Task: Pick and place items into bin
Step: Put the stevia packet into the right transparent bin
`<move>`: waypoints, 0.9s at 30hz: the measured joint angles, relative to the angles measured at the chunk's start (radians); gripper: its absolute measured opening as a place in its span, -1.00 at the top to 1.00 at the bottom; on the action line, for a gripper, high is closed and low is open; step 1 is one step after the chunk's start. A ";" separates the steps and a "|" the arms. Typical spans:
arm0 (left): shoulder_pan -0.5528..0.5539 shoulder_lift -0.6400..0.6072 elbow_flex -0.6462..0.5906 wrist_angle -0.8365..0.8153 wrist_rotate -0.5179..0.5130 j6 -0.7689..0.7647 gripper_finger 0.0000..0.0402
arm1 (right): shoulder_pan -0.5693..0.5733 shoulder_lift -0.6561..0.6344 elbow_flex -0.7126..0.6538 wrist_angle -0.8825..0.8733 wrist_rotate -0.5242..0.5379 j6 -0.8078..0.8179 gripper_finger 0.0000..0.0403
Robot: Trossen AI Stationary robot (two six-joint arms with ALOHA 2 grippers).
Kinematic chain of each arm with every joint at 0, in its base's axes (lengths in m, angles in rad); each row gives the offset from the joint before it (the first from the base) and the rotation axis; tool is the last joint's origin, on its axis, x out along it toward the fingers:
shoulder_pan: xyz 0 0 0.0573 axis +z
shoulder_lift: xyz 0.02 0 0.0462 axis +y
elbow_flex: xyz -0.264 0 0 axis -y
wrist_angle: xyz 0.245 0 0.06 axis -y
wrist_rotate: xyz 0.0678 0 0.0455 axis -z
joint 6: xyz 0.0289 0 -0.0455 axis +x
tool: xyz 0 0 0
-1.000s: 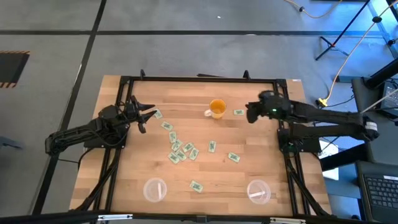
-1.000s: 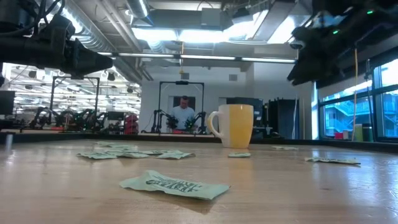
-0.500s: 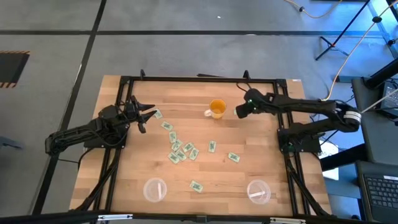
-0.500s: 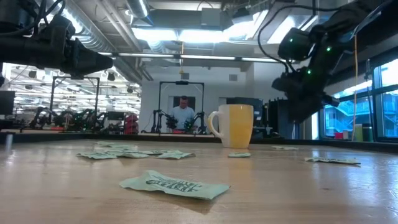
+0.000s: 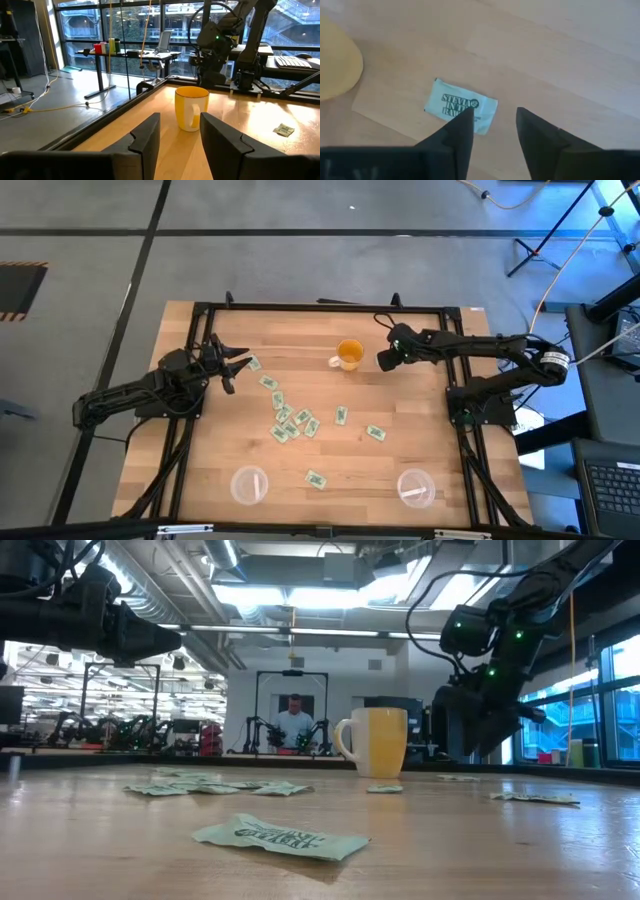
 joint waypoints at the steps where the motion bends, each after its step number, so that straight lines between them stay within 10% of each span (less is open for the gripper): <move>1: 0.000 0.000 0.000 0.000 0.000 0.000 0.33 | 0.000 0.007 0.000 0.010 0.000 -0.003 0.18; 27: 0.000 0.000 0.000 0.000 -0.002 0.000 0.34 | 0.000 0.186 0.005 0.065 0.015 0.048 0.25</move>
